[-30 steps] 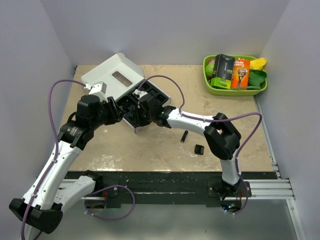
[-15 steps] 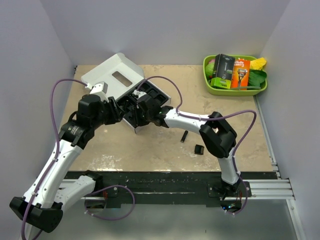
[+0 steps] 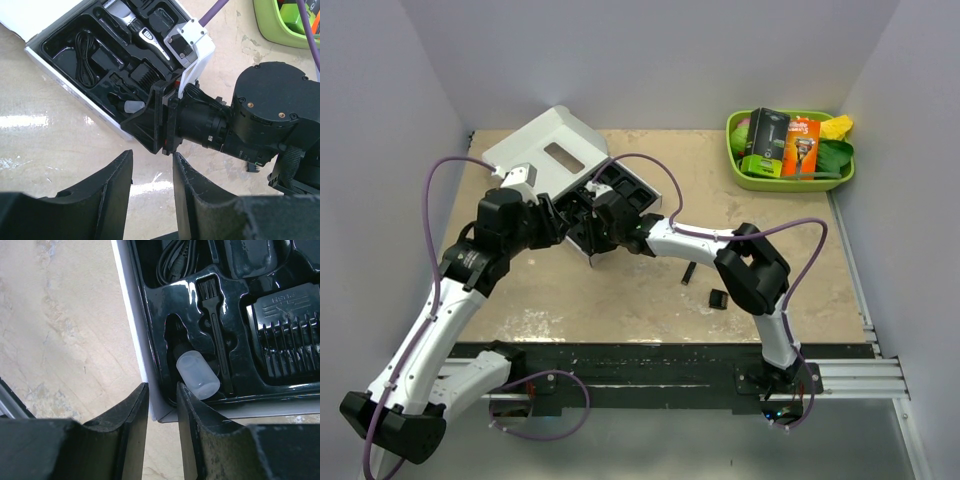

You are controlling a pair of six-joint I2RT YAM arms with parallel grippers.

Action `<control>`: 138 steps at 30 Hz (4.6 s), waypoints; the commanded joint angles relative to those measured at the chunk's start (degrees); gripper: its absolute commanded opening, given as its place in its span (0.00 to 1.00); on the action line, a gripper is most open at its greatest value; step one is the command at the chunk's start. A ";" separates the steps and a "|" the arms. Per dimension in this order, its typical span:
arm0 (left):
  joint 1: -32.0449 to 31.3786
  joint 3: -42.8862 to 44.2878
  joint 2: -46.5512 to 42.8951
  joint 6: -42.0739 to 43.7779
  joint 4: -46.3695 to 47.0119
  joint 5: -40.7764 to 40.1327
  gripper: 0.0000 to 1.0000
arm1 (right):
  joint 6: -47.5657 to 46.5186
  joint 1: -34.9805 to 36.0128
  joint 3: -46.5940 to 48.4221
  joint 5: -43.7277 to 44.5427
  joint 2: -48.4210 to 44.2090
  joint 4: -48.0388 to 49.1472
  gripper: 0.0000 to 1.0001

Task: Sort the hair-cutting tools

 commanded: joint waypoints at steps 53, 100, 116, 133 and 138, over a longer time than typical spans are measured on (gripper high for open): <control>0.28 -0.49 0.42 0.77 3.09 0.74 0.43 | -12.19 0.37 11.54 5.07 1.52 -13.38 0.28; 0.28 -1.63 0.60 1.39 3.44 -0.05 0.43 | -9.21 0.46 8.73 4.81 6.79 -8.28 0.24; 0.28 -1.54 0.69 1.21 3.53 0.03 0.43 | -9.73 1.60 4.60 8.67 6.62 -5.91 0.08; 0.28 -1.90 0.51 0.77 3.62 0.21 0.43 | -9.82 3.10 2.84 11.14 1.26 -5.99 0.00; 0.28 -1.72 0.25 0.59 3.62 0.56 0.43 | -9.91 3.36 3.63 11.58 0.37 -6.61 0.00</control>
